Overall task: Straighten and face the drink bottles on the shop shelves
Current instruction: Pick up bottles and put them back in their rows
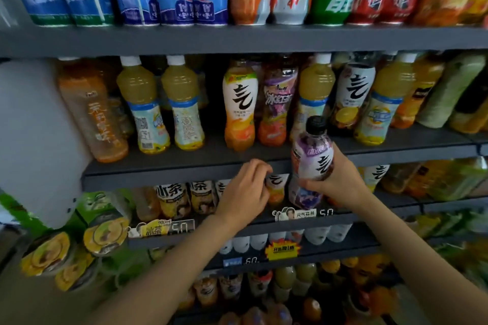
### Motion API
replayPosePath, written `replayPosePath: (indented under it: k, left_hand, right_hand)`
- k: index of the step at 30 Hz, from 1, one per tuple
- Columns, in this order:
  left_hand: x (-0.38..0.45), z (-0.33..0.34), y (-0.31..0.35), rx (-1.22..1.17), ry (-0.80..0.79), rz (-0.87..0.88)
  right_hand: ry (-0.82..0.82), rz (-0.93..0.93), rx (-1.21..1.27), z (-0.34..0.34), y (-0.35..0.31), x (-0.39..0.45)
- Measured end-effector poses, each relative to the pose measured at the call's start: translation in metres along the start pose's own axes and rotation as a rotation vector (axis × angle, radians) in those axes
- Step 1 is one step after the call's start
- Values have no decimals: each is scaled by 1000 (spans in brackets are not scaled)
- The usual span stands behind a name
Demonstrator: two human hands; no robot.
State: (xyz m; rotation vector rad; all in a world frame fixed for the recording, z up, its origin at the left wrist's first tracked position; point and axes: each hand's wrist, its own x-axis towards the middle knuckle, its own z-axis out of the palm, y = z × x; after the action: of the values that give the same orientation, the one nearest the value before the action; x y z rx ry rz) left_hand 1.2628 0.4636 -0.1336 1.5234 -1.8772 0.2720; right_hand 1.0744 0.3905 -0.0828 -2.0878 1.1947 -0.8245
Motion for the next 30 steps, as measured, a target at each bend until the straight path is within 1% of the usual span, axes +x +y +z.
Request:
replayPosePath:
  k: [3, 6, 9, 11, 13, 15, 18, 21, 24, 28, 30]
  left_hand:
    - [10, 34, 24, -24, -115, 17]
    - [21, 71, 50, 2, -271, 3]
    - [37, 111, 79, 30, -414, -84]
    - [49, 138, 101, 33, -468, -131]
    - [61, 161, 117, 50, -508, -132]
    - [73, 182, 133, 91, -526, -126]
    - [89, 203, 149, 191, -447, -141]
    - [94, 215, 153, 255, -377, -181]
    - [91, 224, 148, 265, -411, -156]
    - [84, 229, 140, 268, -459, -221]
    - [83, 229, 141, 287, -485, -238]
  right_hand:
    - [11, 47, 8, -11, 44, -2]
    - [45, 90, 4, -20, 91, -7]
    - [80, 160, 47, -39, 138, -9]
    - [122, 230, 42, -61, 177, -11]
    - [202, 313, 41, -79, 211, -10]
    - [306, 415, 53, -95, 242, -7]
    - [382, 511, 50, -110, 282, 3]
    - [378, 539, 41, -111, 306, 17]
    - [379, 507, 56, -108, 314, 34]
    - [336, 464, 80, -102, 316, 57]
    - [331, 476, 65, -99, 313, 66]
